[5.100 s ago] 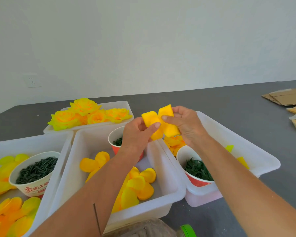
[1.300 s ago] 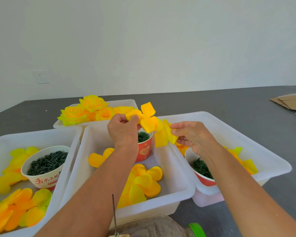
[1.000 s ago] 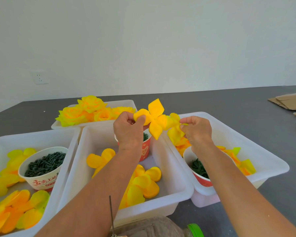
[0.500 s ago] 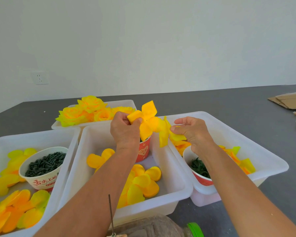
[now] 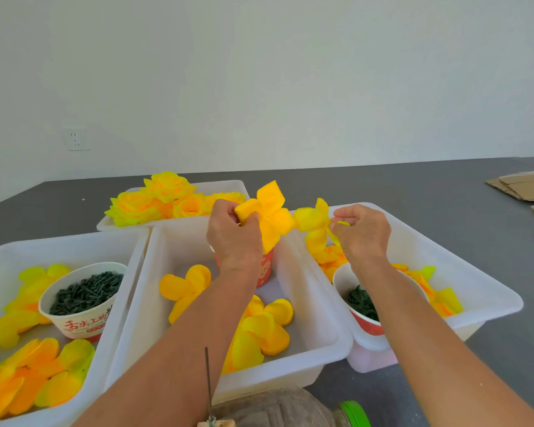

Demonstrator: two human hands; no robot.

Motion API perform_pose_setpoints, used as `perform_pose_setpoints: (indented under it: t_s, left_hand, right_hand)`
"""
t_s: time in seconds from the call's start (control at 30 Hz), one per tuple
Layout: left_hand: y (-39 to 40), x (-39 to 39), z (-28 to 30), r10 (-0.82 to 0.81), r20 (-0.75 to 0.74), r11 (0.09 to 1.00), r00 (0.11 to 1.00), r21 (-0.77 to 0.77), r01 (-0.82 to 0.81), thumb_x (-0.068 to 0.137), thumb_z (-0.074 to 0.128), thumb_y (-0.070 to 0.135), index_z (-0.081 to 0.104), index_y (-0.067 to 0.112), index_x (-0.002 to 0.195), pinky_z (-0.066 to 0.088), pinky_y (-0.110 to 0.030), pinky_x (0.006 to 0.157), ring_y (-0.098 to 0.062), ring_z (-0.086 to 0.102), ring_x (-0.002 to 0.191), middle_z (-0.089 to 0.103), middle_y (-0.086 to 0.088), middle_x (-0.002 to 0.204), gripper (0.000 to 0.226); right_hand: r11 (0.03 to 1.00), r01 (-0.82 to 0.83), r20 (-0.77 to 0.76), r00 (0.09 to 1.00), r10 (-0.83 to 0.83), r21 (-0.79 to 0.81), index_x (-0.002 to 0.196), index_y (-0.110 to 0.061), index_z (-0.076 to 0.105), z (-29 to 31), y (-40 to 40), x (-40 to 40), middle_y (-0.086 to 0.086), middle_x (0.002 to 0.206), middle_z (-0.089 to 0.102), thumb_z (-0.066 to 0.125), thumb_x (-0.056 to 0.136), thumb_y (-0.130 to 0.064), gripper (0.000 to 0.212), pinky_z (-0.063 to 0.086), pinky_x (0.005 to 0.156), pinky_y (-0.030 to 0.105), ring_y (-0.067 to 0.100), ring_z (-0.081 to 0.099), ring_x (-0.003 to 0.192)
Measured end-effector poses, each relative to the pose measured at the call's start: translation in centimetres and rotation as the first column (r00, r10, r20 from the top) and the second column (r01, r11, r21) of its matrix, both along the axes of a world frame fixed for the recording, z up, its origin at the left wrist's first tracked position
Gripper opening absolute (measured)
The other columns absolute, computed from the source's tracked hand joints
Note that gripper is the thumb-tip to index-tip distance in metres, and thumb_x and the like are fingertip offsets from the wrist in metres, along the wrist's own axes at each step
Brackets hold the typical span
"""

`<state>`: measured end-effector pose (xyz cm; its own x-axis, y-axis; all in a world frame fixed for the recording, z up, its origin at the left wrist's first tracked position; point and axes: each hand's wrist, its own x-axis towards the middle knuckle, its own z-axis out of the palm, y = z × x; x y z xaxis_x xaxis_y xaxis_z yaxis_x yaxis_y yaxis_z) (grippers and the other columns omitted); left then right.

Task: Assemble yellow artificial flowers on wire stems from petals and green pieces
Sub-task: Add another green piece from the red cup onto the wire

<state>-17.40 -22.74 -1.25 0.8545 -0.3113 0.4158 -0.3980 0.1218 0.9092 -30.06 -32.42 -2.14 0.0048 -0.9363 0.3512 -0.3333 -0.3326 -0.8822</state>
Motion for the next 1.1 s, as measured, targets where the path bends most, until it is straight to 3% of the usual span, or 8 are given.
perform_pose_setpoints:
  t_s: [0.07, 0.17, 0.4, 0.6, 0.7, 0.83, 0.97, 1.1]
  left_hand:
    - [0.0, 0.6, 0.0, -0.004, -0.051, 1.0, 0.999, 0.009, 0.005, 0.078, 0.07, 0.009, 0.037, 0.026, 0.064, 0.042, -0.034, 0.067, -0.024, 0.049, 0.071, 0.056, -0.01, 0.074, 0.04]
    - [0.1, 0.9, 0.0, -0.016, -0.095, 1.0, 0.995, 0.016, 0.017, 0.077, 0.073, 0.013, 0.043, 0.023, 0.067, 0.048, -0.038, 0.072, -0.027, 0.056, 0.075, 0.061, -0.011, 0.079, 0.033]
    - [0.0, 0.7, -0.1, -0.062, -0.138, 0.998, 0.988, 0.021, 0.066, 0.077, 0.073, 0.013, 0.046, 0.022, 0.07, 0.053, -0.046, 0.076, -0.029, 0.059, 0.077, 0.065, -0.013, 0.082, 0.029]
    - [0.0, 0.5, 0.0, -0.136, -0.136, 0.991, 0.981, -0.016, 0.135, 0.079, 0.068, 0.006, 0.048, 0.022, 0.098, 0.053, -0.044, 0.08, -0.026, 0.061, 0.082, 0.065, -0.011, 0.09, 0.032]
    - [0.0, 0.3, 0.0, -0.193, -0.109, 0.981, 0.975, 0.01, 0.195, 0.083, 0.067, 0.015, 0.057, 0.013, 0.101, 0.052, -0.047, 0.082, -0.031, 0.063, 0.087, 0.068, -0.014, 0.092, 0.021]
    - [-0.1, 0.0, -0.2, -0.232, -0.077, 0.971, 0.97, 0.045, 0.235, 0.088, 0.061, 0.024, 0.057, 0.003, 0.091, 0.046, -0.044, 0.073, -0.034, 0.055, 0.081, 0.063, -0.022, 0.089, 0.021]
    - [-0.2, -0.3, -0.3, -0.268, -0.17, 0.954, 0.948, 0.094, 0.286, 0.09, 0.047, 0.015, 0.047, 0.012, 0.099, 0.033, -0.03, 0.056, -0.016, 0.039, 0.066, 0.043, -0.002, 0.076, 0.009]
    - [0.1, -0.3, -0.2, -0.318, 0.029, 0.947, 0.948, 0.062, 0.316, 0.083, 0.037, -0.005, 0.052, 0.027, 0.114, 0.041, -0.026, 0.067, -0.011, 0.046, 0.075, 0.054, 0.006, 0.098, 0.047]
  right_hand:
    - [1.0, 0.01, 0.002, 1.0, -0.01, 0.028, 0.085, -0.013, 0.069, 0.1, -0.1, -0.3, 0.007, 0.091, 0.069, 0.072, 0.075, -0.005, 0.013, 0.051, 0.085, 0.036, 0.021, 0.062, 0.088]
    - [0.999, 0.032, -0.03, 0.999, -0.031, 0.036, 0.08, -0.016, 0.065, 0.1, 0.0, -0.4, 0.007, 0.092, 0.067, 0.076, 0.074, -0.009, 0.014, 0.051, 0.085, 0.035, 0.021, 0.061, 0.088]
    - [0.995, 0.033, 0.019, 0.999, -0.034, 0.091, 0.082, -0.014, 0.07, 0.1, 0.0, -0.2, 0.002, 0.085, 0.063, 0.078, 0.075, -0.022, 0.014, 0.052, 0.084, 0.038, 0.018, 0.059, 0.084]
    - [0.994, 0.076, 0.1, 0.991, -0.084, 0.083, 0.076, -0.016, 0.07, 0.2, -0.5, -0.1, 0.002, 0.079, 0.066, 0.07, 0.08, -0.017, 0.004, 0.053, 0.083, 0.041, 0.023, 0.063, 0.08]
    - [0.993, 0.088, 0.09, 0.991, -0.096, 0.081, 0.076, -0.016, 0.07, 0.2, -0.7, 0.0, 0.007, 0.082, 0.068, 0.065, 0.083, -0.014, 0.009, 0.053, 0.082, 0.044, 0.026, 0.062, 0.082]
    - [0.988, 0.127, 0.118, 0.984, -0.137, 0.092, 0.082, -0.013, 0.07, 0.0, -1.0, -0.1, 0.011, 0.089, 0.069, 0.057, 0.085, -0.009, 0.014, 0.052, 0.082, 0.045, 0.027, 0.062, 0.084]
    - [0.981, 0.158, 0.166, 0.971, -0.175, 0.11, 0.091, -0.008, 0.071, -0.1, -1.2, -0.3, 0.012, 0.095, 0.069, 0.054, 0.087, -0.007, 0.017, 0.052, 0.08, 0.04, 0.022, 0.057, 0.082]
    - [0.994, 0.104, 0.189, 0.976, -0.107, 0.025, 0.086, -0.009, 0.069, 0.2, -0.6, -0.3, 0.009, 0.087, 0.067, 0.058, 0.087, -0.011, 0.011, 0.052, 0.079, 0.043, 0.024, 0.059, 0.082]
